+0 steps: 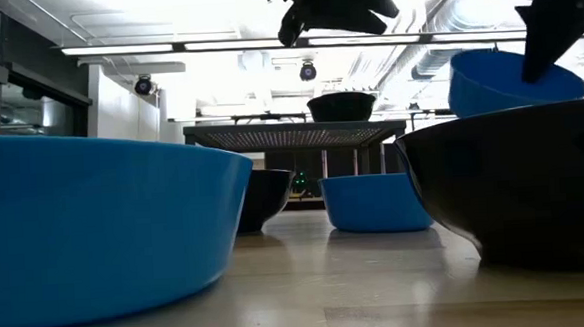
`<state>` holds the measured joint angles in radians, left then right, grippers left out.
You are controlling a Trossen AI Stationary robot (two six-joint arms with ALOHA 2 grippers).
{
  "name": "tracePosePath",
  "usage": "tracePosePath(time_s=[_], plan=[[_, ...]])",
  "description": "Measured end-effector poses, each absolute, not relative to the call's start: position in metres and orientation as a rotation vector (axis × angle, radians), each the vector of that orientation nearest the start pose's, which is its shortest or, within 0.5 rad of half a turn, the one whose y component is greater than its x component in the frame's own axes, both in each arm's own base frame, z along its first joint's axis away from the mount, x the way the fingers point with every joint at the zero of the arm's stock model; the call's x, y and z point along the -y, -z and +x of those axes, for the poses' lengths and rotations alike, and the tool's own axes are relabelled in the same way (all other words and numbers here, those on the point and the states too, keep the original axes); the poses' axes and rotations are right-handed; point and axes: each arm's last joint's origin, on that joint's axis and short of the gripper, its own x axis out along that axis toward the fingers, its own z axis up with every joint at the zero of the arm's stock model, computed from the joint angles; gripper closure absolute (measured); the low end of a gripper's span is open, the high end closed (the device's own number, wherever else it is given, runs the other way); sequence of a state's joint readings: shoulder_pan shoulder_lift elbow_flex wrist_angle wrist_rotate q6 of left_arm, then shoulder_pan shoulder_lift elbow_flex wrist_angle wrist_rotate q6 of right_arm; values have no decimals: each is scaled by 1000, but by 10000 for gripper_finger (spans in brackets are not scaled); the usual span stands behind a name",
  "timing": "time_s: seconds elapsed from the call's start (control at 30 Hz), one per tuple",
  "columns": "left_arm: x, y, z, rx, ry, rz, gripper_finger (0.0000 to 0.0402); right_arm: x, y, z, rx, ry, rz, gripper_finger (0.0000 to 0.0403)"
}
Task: Pick & Place Mini bowls
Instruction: Put the blue bowl on the shelf
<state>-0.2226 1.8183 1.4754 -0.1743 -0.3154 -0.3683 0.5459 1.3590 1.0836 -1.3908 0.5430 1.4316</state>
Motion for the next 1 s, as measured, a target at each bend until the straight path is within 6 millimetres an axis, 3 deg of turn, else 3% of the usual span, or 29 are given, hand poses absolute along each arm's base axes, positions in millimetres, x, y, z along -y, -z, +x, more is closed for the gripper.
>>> tracePosePath(time_s=[0.3, 0.7, 1.0], plan=[[82, -295, 414, -364, -260, -251, 293, -100, -265, 184, -831, 909, 208, 403], [79, -297, 414, -317, -350, -223, 293, -91, -269, 192, -719, 938, 122, 403], [77, -298, 413, -313, -399, -149, 293, -86, -290, 206, -625, 929, 90, 403]])
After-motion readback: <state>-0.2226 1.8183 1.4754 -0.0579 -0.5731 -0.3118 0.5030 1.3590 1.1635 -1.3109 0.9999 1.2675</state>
